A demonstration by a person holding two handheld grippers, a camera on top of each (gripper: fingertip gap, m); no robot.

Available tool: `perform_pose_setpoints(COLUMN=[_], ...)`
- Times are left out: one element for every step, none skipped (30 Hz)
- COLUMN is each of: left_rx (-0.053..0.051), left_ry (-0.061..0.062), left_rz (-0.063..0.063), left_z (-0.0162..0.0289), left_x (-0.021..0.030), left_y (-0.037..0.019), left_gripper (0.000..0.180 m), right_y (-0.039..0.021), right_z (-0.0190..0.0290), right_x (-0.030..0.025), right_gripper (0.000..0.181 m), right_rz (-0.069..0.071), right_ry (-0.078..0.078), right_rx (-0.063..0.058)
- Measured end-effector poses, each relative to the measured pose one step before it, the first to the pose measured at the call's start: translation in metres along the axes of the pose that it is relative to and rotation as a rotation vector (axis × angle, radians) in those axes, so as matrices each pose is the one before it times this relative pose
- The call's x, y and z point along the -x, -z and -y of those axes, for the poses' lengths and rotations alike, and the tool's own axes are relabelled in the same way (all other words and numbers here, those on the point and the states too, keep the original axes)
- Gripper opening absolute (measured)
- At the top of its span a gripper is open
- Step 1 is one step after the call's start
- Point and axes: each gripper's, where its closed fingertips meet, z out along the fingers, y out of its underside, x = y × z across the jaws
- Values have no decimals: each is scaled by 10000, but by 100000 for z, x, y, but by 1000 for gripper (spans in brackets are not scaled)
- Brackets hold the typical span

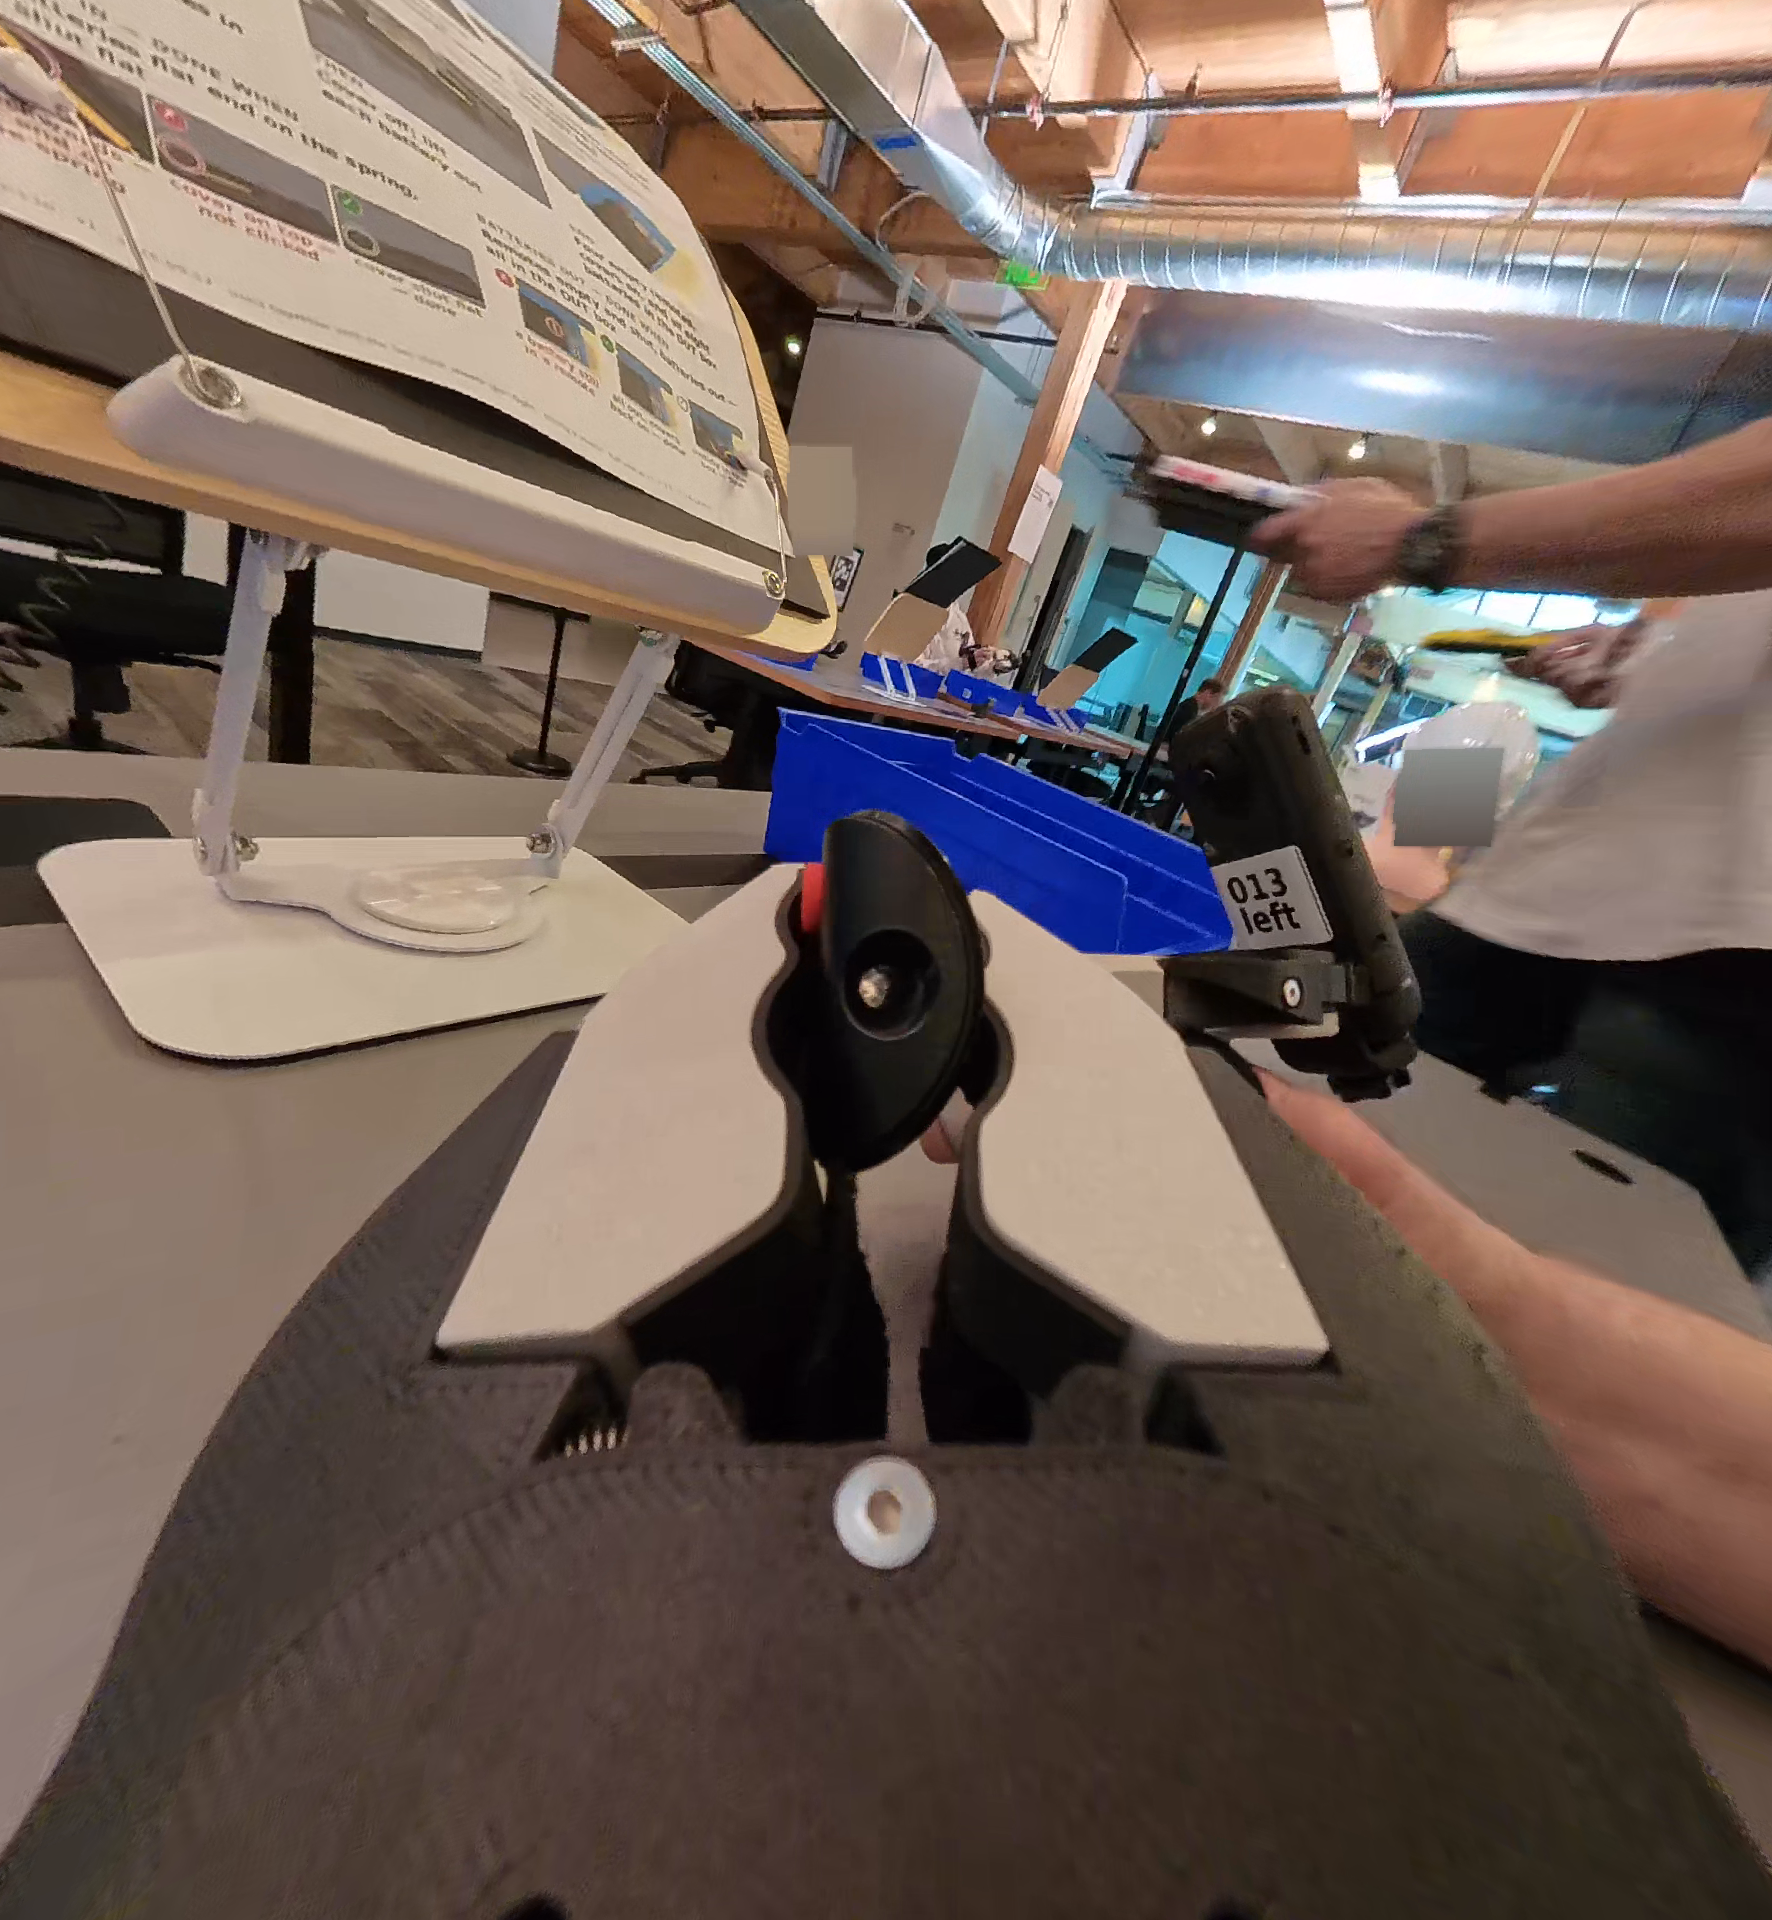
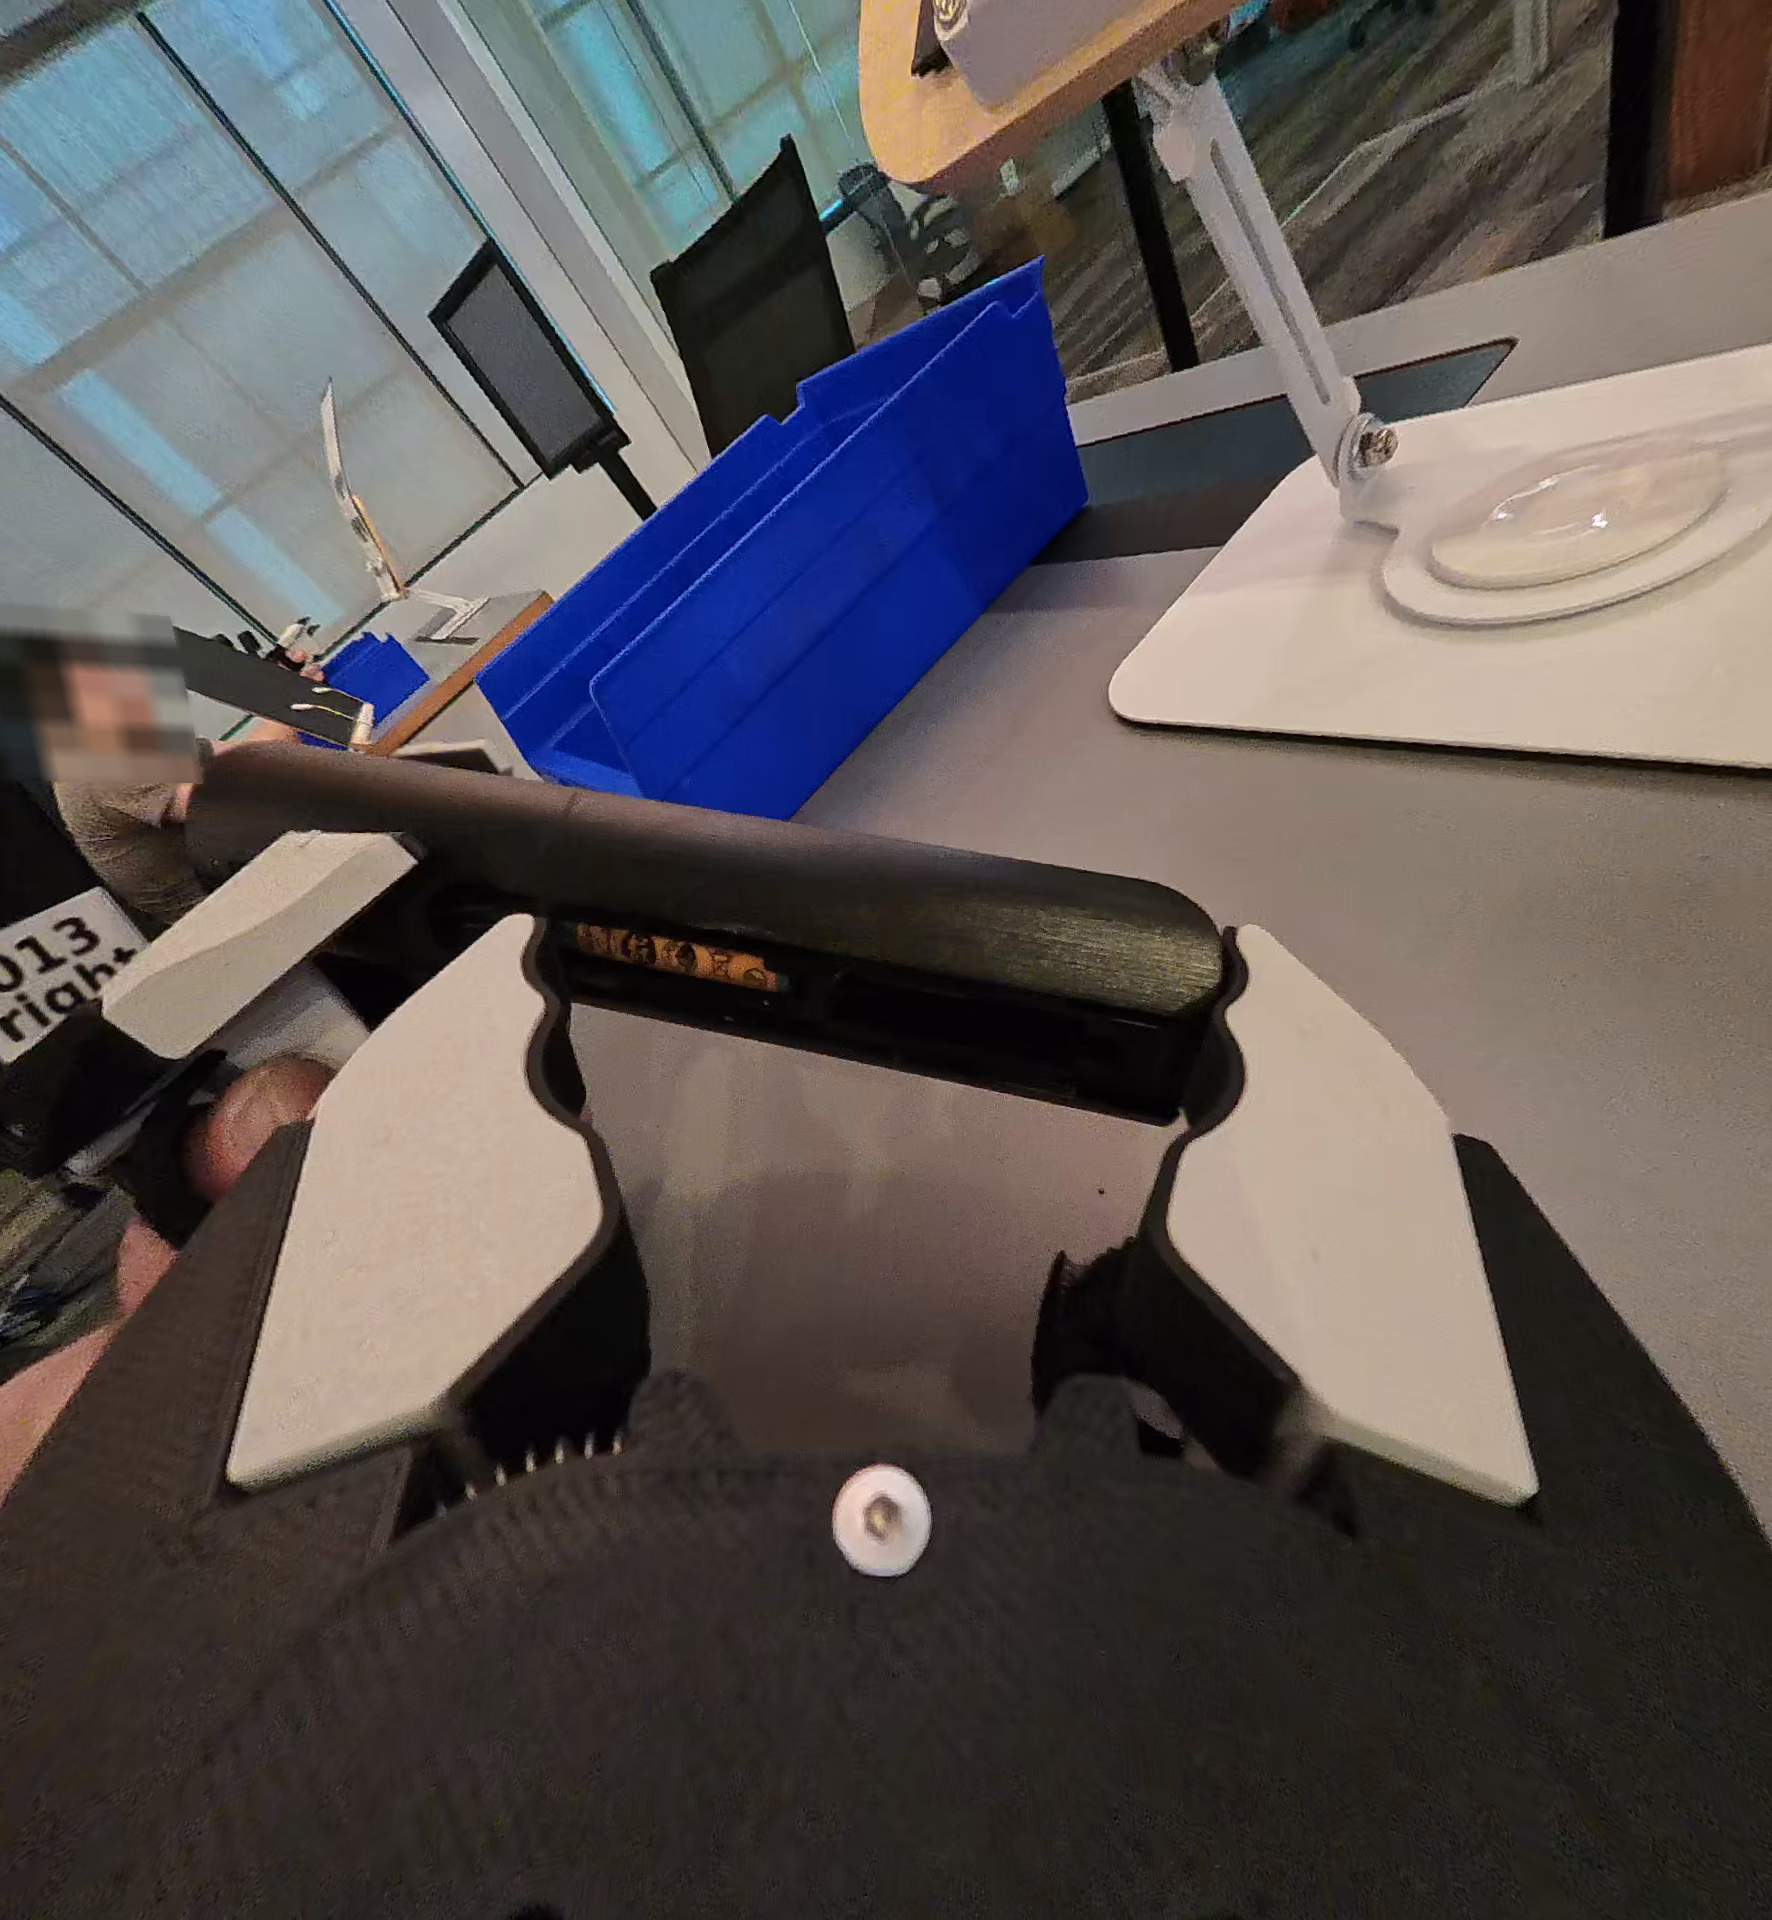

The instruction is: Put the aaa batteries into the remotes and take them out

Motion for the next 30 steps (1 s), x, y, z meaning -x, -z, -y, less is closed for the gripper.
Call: perform_pose_setpoints(left_rx=[-7,26,66,43,11,28,21,-29,-39,10,11,-14,-11,-10,29,46,7,-2,-20,-20,23,5,-6,79,72,-161,-160,-53,-113,-95], left_ry=[151,-46,-84,-1,3,-48,-82,4,74,-52,-88,30,-7,-65,40,62,-27,-83,-26,83,-37,-120,35,28,-67,148,543,149,-46,128], left_rz=[-3,67,85,36,45,55,11,0,22,12,4,12,-16,-3,24,16,-3,-35,-22,-4,-23,-23,-4,4,1,104,-210,-203,136,25], left_z=[41,41,9,-26,-7,45,44,-7,-6,23,13,-24,10,52,-67,-144,-11,67,22,-31,-18,22,-11,-167,-134,246,436,128,49,245], left_x=[54,75,61,26,12,-25,-63,-30,43,-8,-28,-12,-22,-35,56,101,1,-93,-22,61,3,-67,51,103,94,384,442,191,235,254], left_y=[44,43,1,-3,10,-3,-2,22,19,18,34,3,-26,-13,-1,-10,21,19,-20,-10,11,16,-5,-43,-29,159,286,156,85,106], left_gripper=[25,25,25,25,25,25,25,25,25,25,25,25,25,25,25,25,25,25,25,24,25,25,25,25,24,26,26,25,26,25], right_y=[-24,-72,-71,12,19,-20,32,71,-33,-50,-2,-3,66,30,-50,-69,3,30,34,-41,-47,53,-13,-78,-40,55,923,93,-16,-142], right_z=[123,-27,-33,-10,33,-27,-2,65,10,-93,-19,54,76,39,-79,-176,-28,41,114,-24,-106,56,52,-212,-217,112,893,-505,275,144], right_x=[40,53,44,-49,-20,27,34,-42,-18,47,65,-29,-38,39,-29,-145,24,97,-17,-41,-11,75,1,-142,-135,53,-184,-493,262,223], right_gripper=[115,115,115,114,114,114,112,111,111,111,111,111,111,111,111,111,111,111,111,111,111,111,111,110,110,110,67,68,68,68], right_rz=[-85,-2,45,-25,-11,72,55,-41,-27,47,47,-8,-42,15,31,-22,-16,63,-10,-33,33,57,-26,9,27,1,301,-254,-33,-121], right_ry=[136,-14,-46,10,60,-35,-48,110,21,-83,25,80,62,-16,-30,-70,10,-4,89,14,-101,47,58,-140,-144,64,-181,230,119,220], right_rx=[-94,34,14,-9,-21,-29,-18,-1,-8,14,67,46,-46,-43,30,95,-33,4,-3,-27,20,6,-9,78,68,-65,-575,470,-224,-88])
